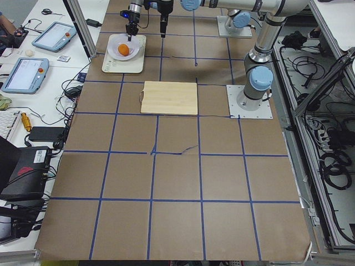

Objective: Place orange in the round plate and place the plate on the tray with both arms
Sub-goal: 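Lower the plate onto the tray and open the right gripper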

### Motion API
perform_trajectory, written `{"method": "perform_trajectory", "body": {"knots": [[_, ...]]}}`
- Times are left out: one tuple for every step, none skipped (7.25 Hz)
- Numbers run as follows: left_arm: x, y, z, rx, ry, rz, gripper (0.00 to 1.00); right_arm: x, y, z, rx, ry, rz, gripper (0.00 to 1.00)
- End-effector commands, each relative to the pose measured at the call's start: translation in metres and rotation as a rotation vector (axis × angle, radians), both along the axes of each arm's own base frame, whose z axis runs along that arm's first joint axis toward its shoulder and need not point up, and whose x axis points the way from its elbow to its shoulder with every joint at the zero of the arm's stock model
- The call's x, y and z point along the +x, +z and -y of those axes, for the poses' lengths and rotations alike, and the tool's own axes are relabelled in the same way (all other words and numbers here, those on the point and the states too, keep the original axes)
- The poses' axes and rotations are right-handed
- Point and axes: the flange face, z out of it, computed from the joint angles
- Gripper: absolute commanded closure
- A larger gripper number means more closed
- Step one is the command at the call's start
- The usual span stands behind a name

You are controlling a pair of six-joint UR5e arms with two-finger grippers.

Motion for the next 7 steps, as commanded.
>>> {"method": "perform_trajectory", "body": {"knots": [[0.0, -0.001, 0.0, 0.002, 0.0, 0.0, 0.0, -0.01, 0.019, 0.002, -0.059, 0.011, -0.101, 0.04], [-0.001, 0.0, 0.0, 0.0, -0.001, 0.0, 0.0, -0.023, 0.025, 0.002, -0.104, 0.042, -0.171, 0.0], [0.0, 0.0, 0.0, 0.0, 0.0, 0.0, 0.0, -0.042, 0.037, 0.004, -0.141, 0.054, -0.241, 0.0], [0.0, 0.0, 0.0, -0.001, 0.0, 0.0, 0.0, -0.057, 0.054, -0.001, -0.124, 0.11, -0.301, 0.0], [0.0, 0.0, 0.0, -0.002, 0.0, 0.0, 0.0, -0.074, 0.091, -0.011, -0.113, 0.173, -0.427, 0.0], [0.0, 0.0, 0.0, 0.0, 0.0, 0.0, 0.0, -0.081, 0.138, -0.031, -0.06, 0.244, -0.519, 0.0], [0.0, 0.0, 0.0, 0.0, 0.0, 0.0, 0.0, -0.08, 0.19, -0.055, -0.017, 0.253, -0.571, 0.0]]}}
